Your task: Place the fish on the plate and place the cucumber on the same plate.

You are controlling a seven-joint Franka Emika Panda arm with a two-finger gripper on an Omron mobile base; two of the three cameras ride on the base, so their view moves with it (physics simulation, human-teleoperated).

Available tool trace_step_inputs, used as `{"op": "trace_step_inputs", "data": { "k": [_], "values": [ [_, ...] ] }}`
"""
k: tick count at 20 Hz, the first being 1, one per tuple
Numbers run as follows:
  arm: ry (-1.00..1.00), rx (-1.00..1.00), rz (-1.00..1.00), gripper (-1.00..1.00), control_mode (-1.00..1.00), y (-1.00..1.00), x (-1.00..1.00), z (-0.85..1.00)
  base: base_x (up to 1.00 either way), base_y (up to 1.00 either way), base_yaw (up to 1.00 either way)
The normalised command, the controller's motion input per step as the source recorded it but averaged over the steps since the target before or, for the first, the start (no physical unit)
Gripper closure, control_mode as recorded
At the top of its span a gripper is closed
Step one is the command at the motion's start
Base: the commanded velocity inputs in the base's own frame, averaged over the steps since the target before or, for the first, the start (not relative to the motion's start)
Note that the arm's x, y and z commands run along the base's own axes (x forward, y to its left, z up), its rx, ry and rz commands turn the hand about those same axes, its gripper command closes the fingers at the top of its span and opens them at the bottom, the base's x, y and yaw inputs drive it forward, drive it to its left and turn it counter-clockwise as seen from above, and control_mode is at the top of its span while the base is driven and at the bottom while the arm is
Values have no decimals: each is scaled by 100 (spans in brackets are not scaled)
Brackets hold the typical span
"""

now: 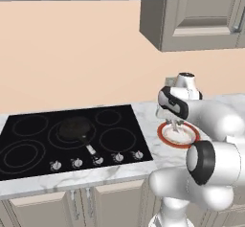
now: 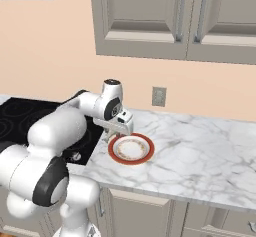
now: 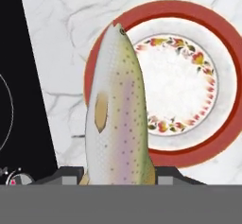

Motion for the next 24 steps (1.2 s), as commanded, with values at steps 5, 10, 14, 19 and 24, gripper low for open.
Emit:
{"op": "trace_step_inputs", "data": {
  "k": [5,10,14,19,24],
  "values": [
    [18,0,0,100,-100,-8,17,-42,0,0,0],
    [20,0,0,100,-100,-19,8,-65,0,0,0],
    [10,0,0,100,-100,-30,1,-31,0,0,0],
    [0,0,0,100,-100,-37,3,-7,0,0,0],
    [0,0,0,100,-100,-7,0,-13,0,0,0]
  ]
}}
